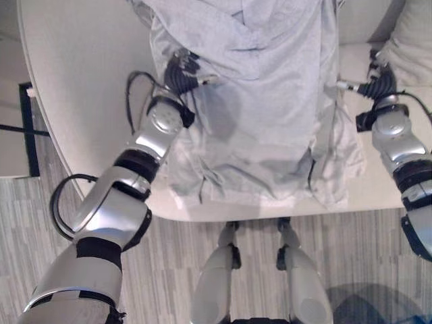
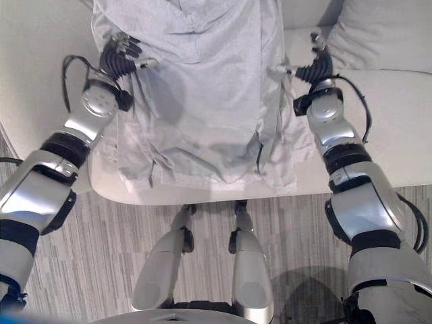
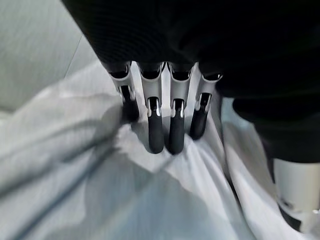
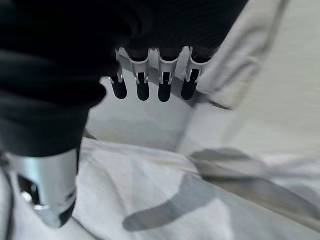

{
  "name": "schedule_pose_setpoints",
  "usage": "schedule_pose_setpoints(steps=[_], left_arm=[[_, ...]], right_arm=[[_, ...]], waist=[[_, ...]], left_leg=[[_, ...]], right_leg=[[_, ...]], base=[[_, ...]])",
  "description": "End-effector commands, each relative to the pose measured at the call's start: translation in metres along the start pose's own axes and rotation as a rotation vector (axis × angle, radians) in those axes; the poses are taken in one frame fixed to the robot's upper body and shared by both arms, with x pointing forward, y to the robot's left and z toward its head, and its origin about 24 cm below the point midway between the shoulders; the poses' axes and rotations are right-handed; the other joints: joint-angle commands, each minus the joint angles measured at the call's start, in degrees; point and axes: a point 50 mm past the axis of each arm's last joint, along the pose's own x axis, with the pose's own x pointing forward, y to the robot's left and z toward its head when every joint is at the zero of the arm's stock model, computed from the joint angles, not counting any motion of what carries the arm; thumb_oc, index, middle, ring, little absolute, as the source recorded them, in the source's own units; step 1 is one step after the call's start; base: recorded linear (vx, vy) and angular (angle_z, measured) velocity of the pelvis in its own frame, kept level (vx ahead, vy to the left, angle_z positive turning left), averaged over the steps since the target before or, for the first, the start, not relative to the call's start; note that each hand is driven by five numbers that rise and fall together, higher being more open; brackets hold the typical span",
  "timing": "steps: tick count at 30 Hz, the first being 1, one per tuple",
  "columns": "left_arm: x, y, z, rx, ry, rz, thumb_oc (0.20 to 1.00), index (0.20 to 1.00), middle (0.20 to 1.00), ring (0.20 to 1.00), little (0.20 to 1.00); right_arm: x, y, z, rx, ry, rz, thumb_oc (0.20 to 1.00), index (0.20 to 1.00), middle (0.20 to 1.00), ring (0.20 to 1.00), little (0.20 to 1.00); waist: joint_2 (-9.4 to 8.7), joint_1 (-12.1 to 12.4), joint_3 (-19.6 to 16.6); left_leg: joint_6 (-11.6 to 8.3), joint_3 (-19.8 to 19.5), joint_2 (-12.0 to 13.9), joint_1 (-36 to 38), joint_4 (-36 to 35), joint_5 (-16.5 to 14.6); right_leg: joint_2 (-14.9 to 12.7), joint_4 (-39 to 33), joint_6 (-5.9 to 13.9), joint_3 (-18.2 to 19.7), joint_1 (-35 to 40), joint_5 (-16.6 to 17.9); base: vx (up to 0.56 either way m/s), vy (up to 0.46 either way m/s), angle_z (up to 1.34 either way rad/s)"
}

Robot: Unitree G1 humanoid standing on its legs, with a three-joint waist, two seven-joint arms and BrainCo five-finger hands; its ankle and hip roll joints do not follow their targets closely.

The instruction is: Hang the clothes on the sofa on the clothes rack.

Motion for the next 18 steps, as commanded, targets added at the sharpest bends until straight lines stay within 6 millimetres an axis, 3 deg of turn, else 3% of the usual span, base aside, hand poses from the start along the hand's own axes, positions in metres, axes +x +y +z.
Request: schedule_pose_setpoints(steps=[1,7,13,18], left_arm=[[0.007,0.025,0.007,0.032,-0.047,0.105,1.000,1.000,1.000,1.000,1.000],[0.006,0.061,0.024,-0.067,-0.156,0.243,1.000,1.000,1.000,1.000,1.000],[-0.002,0.080,0.038,-0.101,-0.257,0.325,1.000,1.000,1.000,1.000,1.000],[-0.004,0.092,0.034,-0.108,-0.245,0.384,1.000,1.000,1.000,1.000,1.000]], right_arm=[[0.000,-0.020,0.011,0.062,-0.086,-0.077,1.000,1.000,1.000,1.000,1.000],[0.001,-0.038,0.015,0.075,-0.109,-0.103,1.000,1.000,1.000,1.000,1.000],[0.000,-0.048,0.014,0.083,-0.107,-0.104,1.000,1.000,1.000,1.000,1.000],[0.003,-0.050,0.016,0.101,-0.094,-0.086,1.000,1.000,1.000,1.000,1.000]], waist=[[-1.13,0.2,-5.7],[-0.97,1.0,-5.9],[-0.68,2.0,-5.7],[-0.43,2.6,-5.6]], left_leg=[[-5.72,-2.9,-0.5,-1.0,0.3,-0.8],[-6.08,-3.4,-0.3,-1.1,0.3,-0.8],[-6.41,-3.9,-0.2,-0.5,0.3,-0.9],[-6.71,-4.4,-0.3,-0.4,0.3,-0.8]], right_leg=[[-4.3,0.7,8.47,3.1,-2.8,1.3],[-4.2,0.7,8.43,2.7,-2.8,1.2],[-4.1,0.7,8.28,2.2,-2.0,0.8],[-4.1,0.7,8.19,1.9,-1.7,0.6]], base=[[-0.02,-0.046,0.02],[0.00,-0.024,0.00],[0.01,-0.022,0.01],[0.00,0.000,0.00]])
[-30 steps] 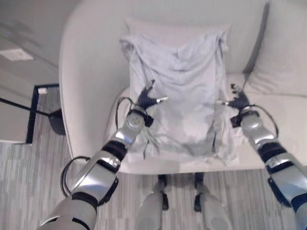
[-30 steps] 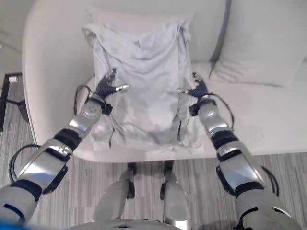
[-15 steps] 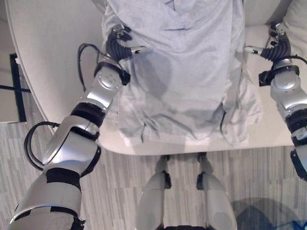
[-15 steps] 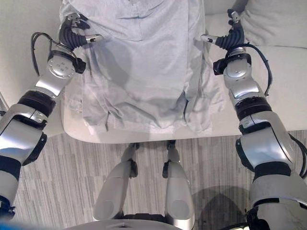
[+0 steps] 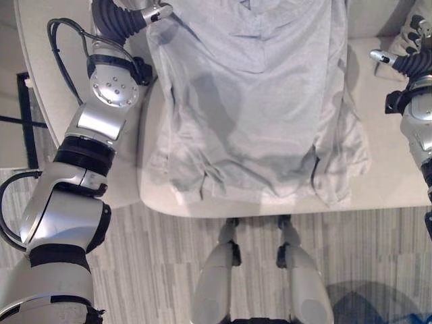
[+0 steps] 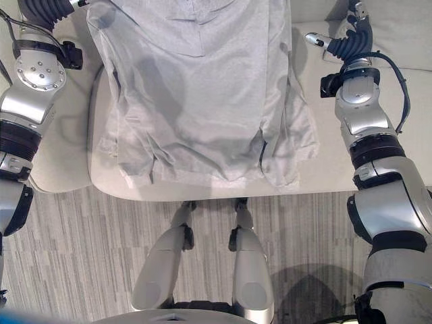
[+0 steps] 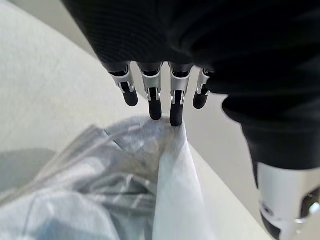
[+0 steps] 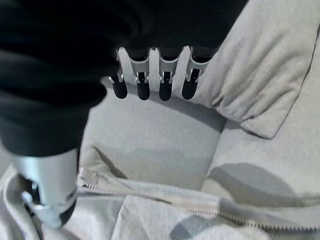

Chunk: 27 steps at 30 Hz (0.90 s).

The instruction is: Hang the clothes on the sofa on the clothes rack.

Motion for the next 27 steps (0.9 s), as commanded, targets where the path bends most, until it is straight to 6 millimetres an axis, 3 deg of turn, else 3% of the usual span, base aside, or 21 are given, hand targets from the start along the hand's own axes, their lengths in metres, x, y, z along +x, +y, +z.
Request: schedule_pose_setpoints(steps=[1,14,23,27], left_arm=[[0.002,0.019,-0.008,-0.003,0.003,0.095,1.000,1.000,1.000,1.000,1.000],[-0.003,0.031,-0.052,0.183,0.218,0.041,1.000,1.000,1.000,1.000,1.000],[-0.014,0.020,-0.075,0.207,0.343,-0.048,1.000,1.000,1.000,1.000,1.000],[-0.012,0.012,-0.073,0.221,0.347,-0.088,1.000,1.000,1.000,1.000,1.000]], right_arm=[[0.004,-0.011,0.013,0.052,-0.068,0.001,1.000,1.000,1.000,1.000,1.000],[0.015,0.012,0.033,0.053,-0.061,0.095,1.000,1.000,1.000,1.000,1.000],[0.019,0.026,0.038,0.075,-0.039,0.136,1.000,1.000,1.000,1.000,1.000],[0.020,0.035,0.041,0.077,-0.034,0.163,1.000,1.000,1.000,1.000,1.000]], waist=[[-0.44,1.0,-5.5],[-0.65,1.5,-5.3],[-0.86,1.5,-4.9],[-0.90,1.4,-4.7]], left_leg=[[-6.63,-3.8,-0.3,-0.3,0.3,-1.0],[-6.96,-4.0,-0.1,-1.2,0.3,-0.2],[-7.12,-4.2,0.0,-1.6,0.3,0.3],[-7.20,-4.2,0.0,-1.7,0.3,0.2]], right_leg=[[-4.1,0.7,8.18,2.3,-1.8,0.5],[-4.0,0.7,8.23,1.7,-2.5,1.1],[-3.8,0.7,8.19,1.6,-2.9,1.4],[-3.7,0.7,8.23,1.7,-3.0,1.3]], base=[[-0.01,-0.018,0.04],[0.00,-0.007,0.04],[0.00,-0.002,0.00],[0.00,0.000,0.00]])
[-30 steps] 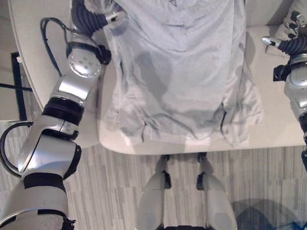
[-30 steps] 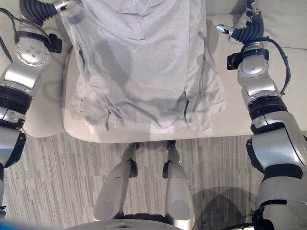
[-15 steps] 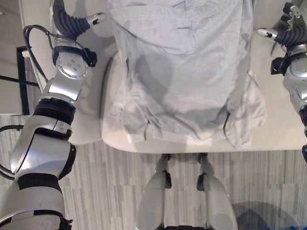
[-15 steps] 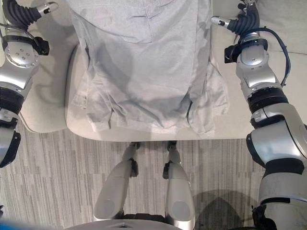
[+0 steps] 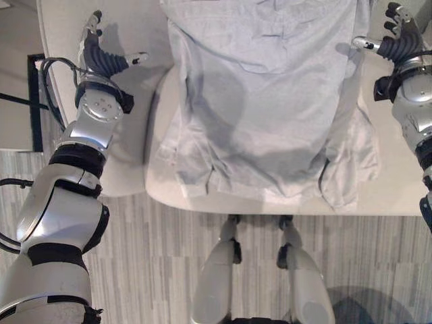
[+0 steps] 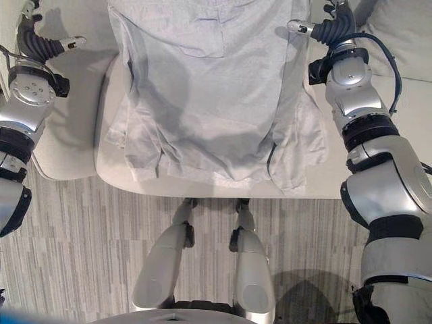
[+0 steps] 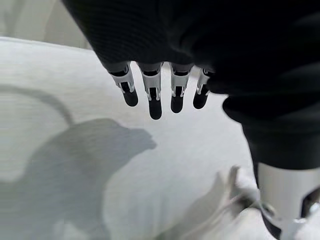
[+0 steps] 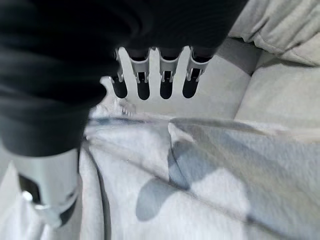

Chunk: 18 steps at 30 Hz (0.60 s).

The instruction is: Hang the clothes on the sofa on the clothes rack.

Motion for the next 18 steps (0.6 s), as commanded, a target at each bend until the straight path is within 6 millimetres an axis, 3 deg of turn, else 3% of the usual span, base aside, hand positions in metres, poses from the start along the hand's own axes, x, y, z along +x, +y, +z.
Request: schedule_pose_setpoints(steps=[1,10,13,18], left_arm=[[0.007,-0.001,0.013,-0.018,-0.013,0.003,1.000,1.000,1.000,1.000,1.000],[0.017,-0.014,0.048,0.018,-0.078,-0.072,1.000,1.000,1.000,1.000,1.000],[0.021,-0.021,0.078,0.001,-0.145,-0.102,1.000,1.000,1.000,1.000,1.000],[0.023,-0.023,0.095,0.006,-0.189,-0.113,1.000,1.000,1.000,1.000,1.000]], right_arm=[[0.005,0.002,0.012,0.031,-0.035,-0.004,1.000,1.000,1.000,1.000,1.000],[0.011,0.016,0.022,0.021,-0.025,0.034,1.000,1.000,1.000,1.000,1.000],[0.013,0.023,0.025,0.022,-0.019,0.047,1.000,1.000,1.000,1.000,1.000],[0.014,0.025,0.027,0.020,-0.017,0.050,1.000,1.000,1.000,1.000,1.000]], waist=[[-0.91,0.0,-4.6],[-0.89,-0.7,-4.5],[-0.60,-1.1,-4.6],[-0.25,-1.4,-4.8]], left_leg=[[-6.73,-2.6,0.0,-0.6,0.3,-0.7],[-6.81,-2.7,-0.1,-2.0,0.3,-0.2],[-6.91,-2.7,-0.1,-3.0,0.3,0.2],[-6.82,-2.8,-0.2,-3.6,0.3,0.3]], right_leg=[[-3.8,0.7,8.39,3.2,-2.6,1.1],[-3.7,0.7,8.44,3.5,-4.2,1.6],[-3.6,0.7,8.55,3.6,-5.2,1.9],[-3.6,0.7,8.62,3.8,-6.0,2.0]], base=[[0.00,0.000,0.00],[0.00,0.000,0.00],[0.00,0.000,0.00],[0.01,0.002,-0.03]])
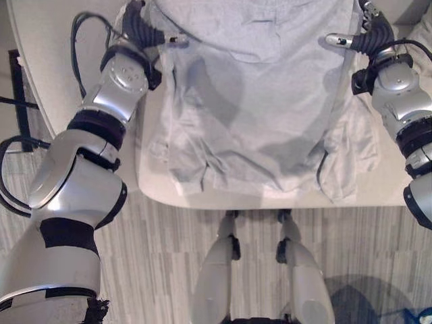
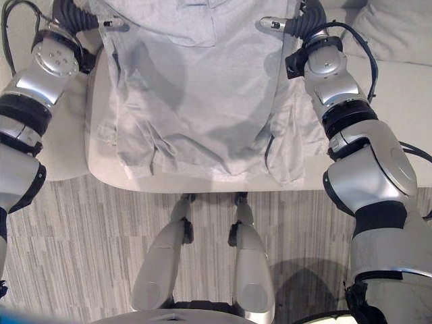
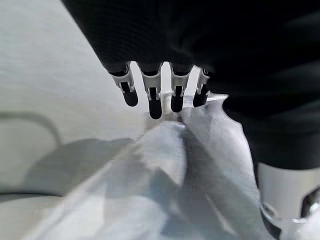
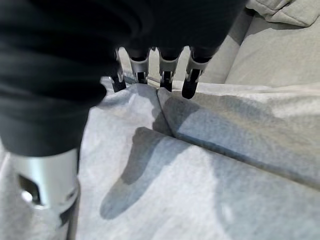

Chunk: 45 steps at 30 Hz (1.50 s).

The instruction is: Hang the clothes on the sofa on the clothes rack.

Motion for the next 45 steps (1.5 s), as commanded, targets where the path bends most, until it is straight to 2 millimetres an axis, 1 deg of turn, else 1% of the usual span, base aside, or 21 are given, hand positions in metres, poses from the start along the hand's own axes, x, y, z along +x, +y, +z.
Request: schedule_pose_setpoints(steps=[1,4,7,10,13,26,31,33,38,42,45], left_arm=[[0.005,-0.002,0.011,-0.039,0.000,0.015,1.000,1.000,1.000,1.000,1.000],[0.007,-0.003,0.015,-0.038,-0.011,0.009,1.000,1.000,1.000,1.000,1.000],[0.009,-0.003,0.025,-0.038,-0.037,0.003,1.000,1.000,1.000,1.000,1.000],[0.009,-0.004,0.026,-0.039,-0.037,-0.001,1.000,1.000,1.000,1.000,1.000],[0.009,-0.003,0.025,-0.041,-0.034,-0.001,1.000,1.000,1.000,1.000,1.000],[0.006,-0.003,0.011,-0.034,0.005,0.005,1.000,1.000,1.000,1.000,1.000],[0.004,-0.003,0.005,-0.038,0.025,0.007,1.000,1.000,1.000,1.000,1.000],[0.004,-0.005,0.003,-0.038,0.036,0.004,1.000,1.000,1.000,1.000,1.000],[0.004,-0.007,0.003,-0.036,0.044,0.016,1.000,1.000,1.000,1.000,1.000],[0.003,-0.008,0.005,-0.054,0.028,0.029,1.000,1.000,1.000,1.000,1.000],[0.002,-0.006,0.006,-0.051,0.006,0.032,1.000,1.000,1.000,1.000,1.000]], right_arm=[[0.004,-0.004,0.008,0.033,-0.023,-0.024,1.000,1.000,1.000,1.000,1.000],[0.004,-0.003,0.008,0.033,-0.022,-0.021,1.000,1.000,1.000,1.000,1.000],[0.004,-0.001,0.011,0.034,-0.030,-0.017,1.000,1.000,1.000,1.000,1.000],[0.004,0.000,0.011,0.031,-0.036,-0.016,1.000,1.000,1.000,1.000,1.000],[0.004,0.000,0.013,0.031,-0.044,-0.016,1.000,1.000,1.000,1.000,1.000],[0.003,0.001,0.016,-0.001,-0.073,-0.025,1.000,1.000,1.000,1.000,1.000],[0.004,0.001,0.018,0.003,-0.079,-0.030,1.000,1.000,1.000,1.000,1.000],[0.005,0.001,0.021,-0.021,-0.082,-0.048,1.000,1.000,1.000,1.000,1.000],[0.008,0.002,0.032,-0.058,-0.101,-0.101,1.000,1.000,1.000,1.000,1.000],[0.009,0.006,0.034,-0.120,-0.105,-0.091,1.000,1.000,1.000,1.000,1.000],[0.008,0.006,0.034,-0.123,-0.111,-0.085,1.000,1.000,1.000,1.000,1.000]], waist=[[0.03,0.6,-4.8],[0.19,0.5,-4.9],[0.45,0.3,-4.7],[0.47,0.0,-4.6],[0.44,-0.2,-4.6],[0.11,-0.7,-4.2],[-0.28,-0.8,-3.9],[-0.46,-0.8,-3.8],[-0.70,-0.7,-3.5],[-0.78,-0.3,-3.4],[-0.79,0.0,-3.3]], left_leg=[[-7.35,-3.0,-0.1,-0.2,0.3,-0.3],[-7.28,-3.1,-0.1,-0.4,0.3,-0.2],[-7.23,-3.0,-0.2,-0.5,0.3,-0.3],[-7.15,-2.9,-0.3,-0.6,0.3,-0.3],[-7.10,-2.9,-0.3,-0.7,0.3,-0.4],[-6.96,-2.6,-0.1,-0.6,0.3,-0.5],[-6.93,-2.8,0.0,-0.5,0.3,-0.6],[-6.98,-2.8,0.0,-0.6,0.3,-0.5],[-6.89,-2.9,0.0,-0.8,0.3,-0.5],[-6.80,-3.0,-0.1,-0.9,0.3,-0.4],[-6.81,-3.1,-0.1,-1.0,0.3,-0.4]], right_leg=[[-3.5,0.6,8.67,3.5,-2.5,1.3],[-3.5,0.6,8.62,3.6,-2.8,1.3],[-3.4,0.6,8.61,3.8,-3.0,1.3],[-3.3,0.6,8.55,4.0,-3.1,1.3],[-3.3,0.6,8.54,4.1,-3.3,1.4],[-3.1,0.6,8.36,4.4,-3.4,1.4],[-3.0,0.6,8.30,4.2,-3.3,1.4],[-3.0,0.6,8.35,4.2,-3.4,1.5],[-2.9,0.6,8.38,4.3,-3.5,1.6],[-2.9,0.6,8.28,4.3,-3.6,1.7],[-2.9,0.6,8.22,4.0,-3.5,1.7]], base=[[0.00,0.000,0.00],[0.01,0.001,0.00],[0.02,0.002,-0.04],[0.00,0.000,0.00],[0.00,0.000,0.00],[0.00,0.004,-0.02],[0.00,0.000,0.00],[0.00,0.000,0.00],[0.00,0.000,0.00],[0.00,0.000,0.00],[0.00,0.000,0.00]])
